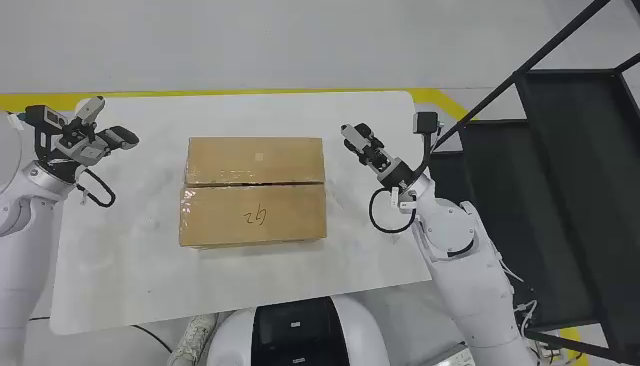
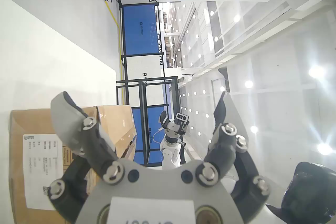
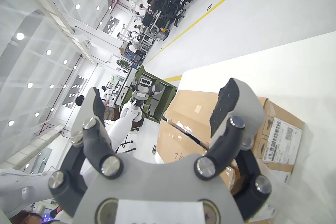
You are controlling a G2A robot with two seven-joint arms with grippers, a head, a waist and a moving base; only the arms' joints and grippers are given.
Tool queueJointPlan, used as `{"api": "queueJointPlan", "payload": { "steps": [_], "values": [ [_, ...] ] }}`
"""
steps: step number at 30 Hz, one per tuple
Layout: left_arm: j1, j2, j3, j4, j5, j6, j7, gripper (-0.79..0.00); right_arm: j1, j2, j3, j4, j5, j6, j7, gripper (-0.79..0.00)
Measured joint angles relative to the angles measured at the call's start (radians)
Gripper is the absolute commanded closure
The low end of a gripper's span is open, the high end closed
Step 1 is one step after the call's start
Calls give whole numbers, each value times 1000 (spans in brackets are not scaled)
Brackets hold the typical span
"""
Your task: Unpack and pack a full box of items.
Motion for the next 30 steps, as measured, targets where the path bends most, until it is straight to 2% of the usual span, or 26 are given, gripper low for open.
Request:
{"api": "queueJointPlan", "payload": {
  "steps": [22, 25, 26, 30],
  "values": [
    [13, 2, -10, -21, 13, 5, 17, -785, 0, 1, -5, -1, 4, 6, 14, -785],
    [14, 5, -14, -23, -16, 26, -87, -785, 21, 11, -1, 9, 45, 35, 147, -785],
    [2, 8, -14, -7, -21, 35, -151, -785, 33, 18, 9, 18, 56, 51, 226, -785],
    [-66, 15, 0, 75, 65, 21, -280, -785, 57, 42, 61, 46, 101, 86, 485, -785]
  ]
}}
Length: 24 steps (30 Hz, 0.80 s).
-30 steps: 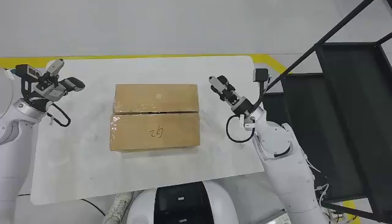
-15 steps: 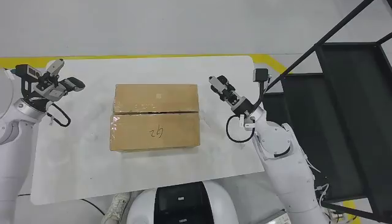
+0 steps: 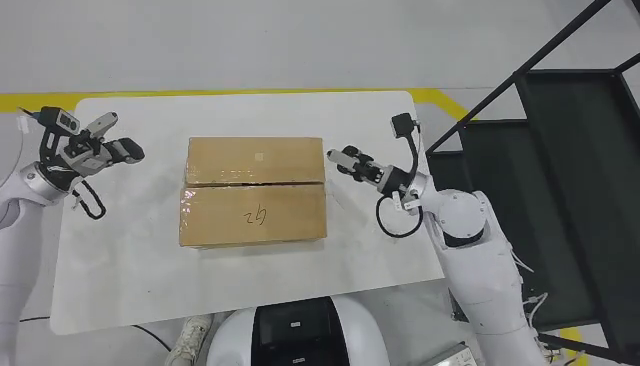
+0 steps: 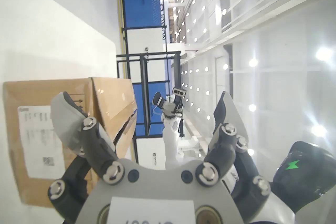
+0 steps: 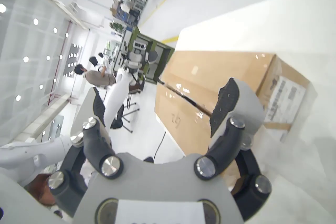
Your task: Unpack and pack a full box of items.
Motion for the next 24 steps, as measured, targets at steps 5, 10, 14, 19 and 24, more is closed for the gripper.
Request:
{"api": "queueJointPlan", "payload": {
  "steps": [5, 10, 14, 19, 24],
  "values": [
    [-94, 7, 31, 101, 82, -59, -192, -785, -10, 25, 56, -12, 150, 15, 293, -785],
    [-146, 2, 57, 137, -2, -25, -301, -785, -20, 37, 69, -13, 156, 22, 334, -785],
    [-145, 2, 56, 136, 8, -26, -298, -785, -20, 37, 68, -11, 156, 23, 332, -785],
    [-145, 2, 56, 136, 8, -26, -298, -785, -20, 37, 69, -12, 156, 23, 332, -785],
    [-143, 2, 57, 133, 10, -28, -295, -785, -21, 37, 62, -12, 145, 24, 318, -785]
  ]
}}
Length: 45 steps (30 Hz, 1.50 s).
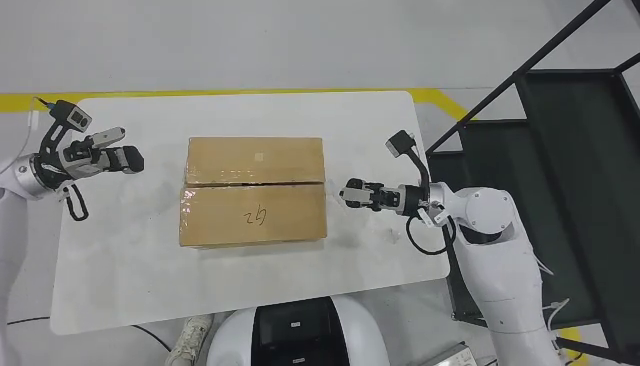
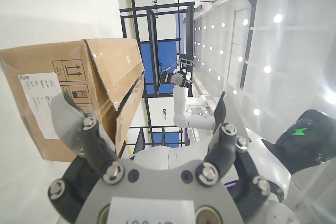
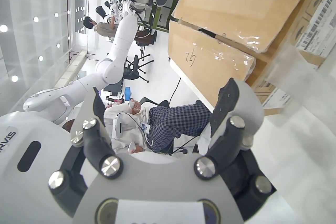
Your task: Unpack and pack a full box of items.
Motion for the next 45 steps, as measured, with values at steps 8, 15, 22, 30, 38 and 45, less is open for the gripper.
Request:
{"api": "queueJointPlan", "payload": {
  "steps": [8, 15, 22, 30, 38, 45],
  "values": [
    [57, 5, -2, -98, 49, 17, 111, -785, 79, 8, -59, 130, 11, -3, 7, -785],
    [63, -1, 15, -100, -6, 28, 88, -785, 153, 10, -131, 276, -3, -39, -2, -785],
    [60, 0, 14, -95, -16, 27, 84, -785, 196, 12, -186, 354, -6, -59, -6, -785],
    [61, 1, 8, -97, -52, 30, 62, -785, 212, 16, -237, 338, 4, -58, 3, -785],
    [61, 1, 11, -90, -61, 37, 59, -785, 200, 27, -240, 277, 34, -68, 1, -785],
    [61, 2, 13, -92, -60, 41, 62, -785, 155, 44, -207, 182, 82, -88, 28, -785]
  ]
}}
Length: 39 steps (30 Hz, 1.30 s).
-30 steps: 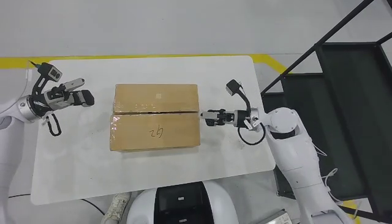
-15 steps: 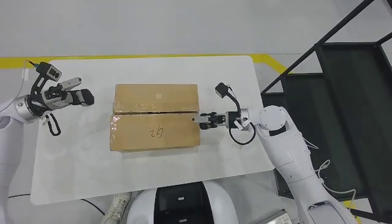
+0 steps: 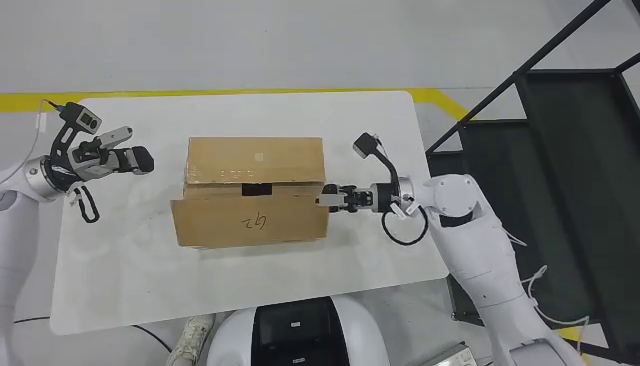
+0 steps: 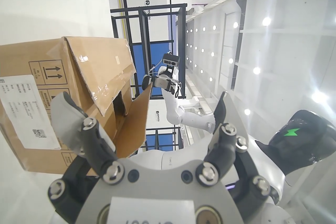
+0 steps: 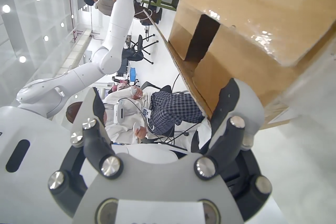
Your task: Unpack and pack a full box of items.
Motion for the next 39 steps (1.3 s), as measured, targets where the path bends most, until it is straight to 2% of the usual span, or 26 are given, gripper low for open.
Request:
{"api": "queueJointPlan", "payload": {
  "steps": [9, 17, 22, 27, 33, 39],
  "values": [
    [1, -1, 6, -3, -3, 5, -2, -785, -43, 22, -21, -58, 54, 20, 170, -785],
    [-4, -4, 23, -14, -10, 11, -12, -785, -60, 29, -112, -43, -35, 42, 185, -785],
    [-6, -4, 28, -14, -2, 13, -13, -785, -70, 32, -169, -55, -107, 43, 155, -785],
    [-8, -4, 28, -14, 1, 16, -11, -785, -98, 38, -203, -97, -244, 34, 66, -785],
    [-5, -3, 30, -21, 5, 21, -11, -785, -140, 49, -218, -154, -326, 19, 17, -785],
    [-5, -5, 41, -28, 5, 27, -10, -785, -159, 56, -254, -154, -396, 30, -8, -785]
  ]
}}
